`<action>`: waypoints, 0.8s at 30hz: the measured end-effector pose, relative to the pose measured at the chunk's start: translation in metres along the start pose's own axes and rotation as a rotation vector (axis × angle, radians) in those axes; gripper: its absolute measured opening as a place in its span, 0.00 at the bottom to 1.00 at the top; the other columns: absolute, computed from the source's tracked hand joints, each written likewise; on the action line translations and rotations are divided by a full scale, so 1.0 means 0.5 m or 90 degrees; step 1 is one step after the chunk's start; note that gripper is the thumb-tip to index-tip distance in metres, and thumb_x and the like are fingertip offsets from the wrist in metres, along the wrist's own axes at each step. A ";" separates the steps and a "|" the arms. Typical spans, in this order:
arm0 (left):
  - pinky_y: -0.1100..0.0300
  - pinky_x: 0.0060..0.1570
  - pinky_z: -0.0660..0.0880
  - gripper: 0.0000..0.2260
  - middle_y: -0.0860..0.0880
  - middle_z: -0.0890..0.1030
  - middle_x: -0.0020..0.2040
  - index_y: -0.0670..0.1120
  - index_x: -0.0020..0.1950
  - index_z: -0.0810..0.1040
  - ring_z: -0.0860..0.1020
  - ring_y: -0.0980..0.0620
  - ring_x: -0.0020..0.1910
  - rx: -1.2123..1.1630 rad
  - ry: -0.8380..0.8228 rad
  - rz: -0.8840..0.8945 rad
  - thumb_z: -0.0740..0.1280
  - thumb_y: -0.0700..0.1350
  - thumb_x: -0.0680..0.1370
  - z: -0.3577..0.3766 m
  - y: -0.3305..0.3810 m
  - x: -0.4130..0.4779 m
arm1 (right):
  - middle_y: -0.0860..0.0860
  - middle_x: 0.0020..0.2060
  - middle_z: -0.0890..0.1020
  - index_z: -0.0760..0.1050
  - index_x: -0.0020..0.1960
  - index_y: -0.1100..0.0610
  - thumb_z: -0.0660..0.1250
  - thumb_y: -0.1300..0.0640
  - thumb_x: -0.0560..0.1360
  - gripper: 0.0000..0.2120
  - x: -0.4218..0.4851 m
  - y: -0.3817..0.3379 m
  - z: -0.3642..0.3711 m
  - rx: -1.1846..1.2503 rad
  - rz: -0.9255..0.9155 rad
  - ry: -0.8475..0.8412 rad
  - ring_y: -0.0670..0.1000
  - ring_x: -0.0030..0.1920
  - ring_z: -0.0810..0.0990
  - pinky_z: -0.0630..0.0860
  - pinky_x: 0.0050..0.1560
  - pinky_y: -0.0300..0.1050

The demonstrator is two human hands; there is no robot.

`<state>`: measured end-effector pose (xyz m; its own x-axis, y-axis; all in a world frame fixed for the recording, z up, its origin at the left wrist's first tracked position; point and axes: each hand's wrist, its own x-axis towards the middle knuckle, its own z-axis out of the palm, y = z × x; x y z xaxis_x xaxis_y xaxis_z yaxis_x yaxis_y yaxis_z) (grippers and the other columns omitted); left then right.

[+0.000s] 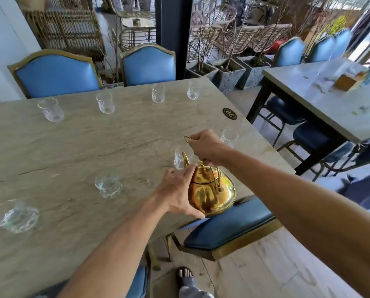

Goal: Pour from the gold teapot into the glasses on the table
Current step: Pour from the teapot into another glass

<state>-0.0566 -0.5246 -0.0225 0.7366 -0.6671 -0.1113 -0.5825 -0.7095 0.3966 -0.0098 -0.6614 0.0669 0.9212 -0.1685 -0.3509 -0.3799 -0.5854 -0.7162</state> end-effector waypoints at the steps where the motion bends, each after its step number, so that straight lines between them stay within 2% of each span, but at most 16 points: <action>1: 0.52 0.72 0.61 0.59 0.48 0.68 0.76 0.47 0.82 0.51 0.69 0.45 0.71 -0.011 -0.006 -0.010 0.80 0.68 0.63 0.000 0.009 0.008 | 0.57 0.32 0.71 0.77 0.62 0.68 0.57 0.62 0.79 0.17 0.010 0.003 -0.006 -0.006 0.005 -0.011 0.51 0.20 0.65 0.63 0.19 0.37; 6: 0.52 0.74 0.59 0.60 0.48 0.67 0.77 0.48 0.82 0.51 0.68 0.46 0.71 -0.067 -0.004 -0.050 0.81 0.67 0.62 0.012 0.034 0.046 | 0.57 0.34 0.71 0.77 0.63 0.69 0.58 0.62 0.80 0.16 0.057 0.013 -0.024 -0.032 0.017 -0.053 0.50 0.19 0.66 0.63 0.19 0.35; 9: 0.52 0.74 0.59 0.60 0.49 0.67 0.76 0.48 0.82 0.51 0.68 0.46 0.71 -0.094 0.002 -0.068 0.81 0.67 0.62 0.019 0.037 0.063 | 0.58 0.31 0.73 0.78 0.62 0.68 0.58 0.64 0.79 0.16 0.080 0.015 -0.030 -0.061 0.027 -0.064 0.48 0.13 0.67 0.64 0.17 0.34; 11: 0.53 0.74 0.59 0.60 0.49 0.68 0.76 0.49 0.82 0.51 0.69 0.46 0.71 -0.109 0.003 -0.067 0.81 0.67 0.62 0.019 0.038 0.072 | 0.57 0.28 0.71 0.80 0.56 0.64 0.58 0.65 0.79 0.13 0.087 0.011 -0.036 -0.081 0.033 -0.071 0.47 0.11 0.65 0.62 0.16 0.32; 13: 0.53 0.74 0.58 0.61 0.49 0.68 0.76 0.49 0.83 0.50 0.69 0.47 0.71 -0.121 -0.005 -0.073 0.81 0.67 0.63 0.020 0.035 0.082 | 0.55 0.25 0.68 0.75 0.47 0.62 0.57 0.67 0.79 0.09 0.093 0.007 -0.041 -0.098 0.034 -0.079 0.46 0.10 0.64 0.60 0.15 0.31; 15: 0.53 0.75 0.57 0.62 0.48 0.67 0.77 0.49 0.84 0.48 0.69 0.46 0.71 -0.133 -0.013 -0.083 0.81 0.67 0.63 0.021 0.032 0.092 | 0.55 0.24 0.67 0.72 0.43 0.62 0.57 0.67 0.78 0.08 0.105 0.005 -0.042 -0.111 0.036 -0.075 0.47 0.10 0.64 0.59 0.15 0.31; 17: 0.53 0.76 0.57 0.63 0.47 0.67 0.78 0.48 0.84 0.47 0.68 0.45 0.73 -0.146 -0.017 -0.093 0.81 0.66 0.63 0.020 0.030 0.101 | 0.55 0.24 0.68 0.75 0.44 0.62 0.58 0.66 0.78 0.08 0.120 0.005 -0.042 -0.118 0.037 -0.080 0.48 0.11 0.65 0.61 0.16 0.32; 20: 0.54 0.76 0.56 0.64 0.47 0.67 0.77 0.48 0.84 0.46 0.68 0.45 0.73 -0.164 -0.014 -0.098 0.82 0.66 0.62 0.024 0.026 0.113 | 0.55 0.24 0.70 0.80 0.52 0.68 0.60 0.64 0.79 0.12 0.142 0.006 -0.037 -0.119 0.041 -0.085 0.48 0.13 0.66 0.62 0.18 0.33; 24: 0.48 0.78 0.59 0.65 0.47 0.71 0.74 0.49 0.83 0.50 0.72 0.46 0.71 -0.191 0.007 -0.088 0.78 0.73 0.56 0.046 0.006 0.129 | 0.54 0.23 0.69 0.77 0.44 0.64 0.61 0.63 0.79 0.09 0.159 0.002 -0.033 -0.142 0.040 -0.098 0.48 0.13 0.65 0.62 0.18 0.33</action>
<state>-0.0186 -0.5751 -0.0495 0.8062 -0.5653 -0.1746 -0.3499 -0.6936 0.6297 0.0645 -0.6884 0.0484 0.8658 -0.0972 -0.4909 -0.3926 -0.7403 -0.5458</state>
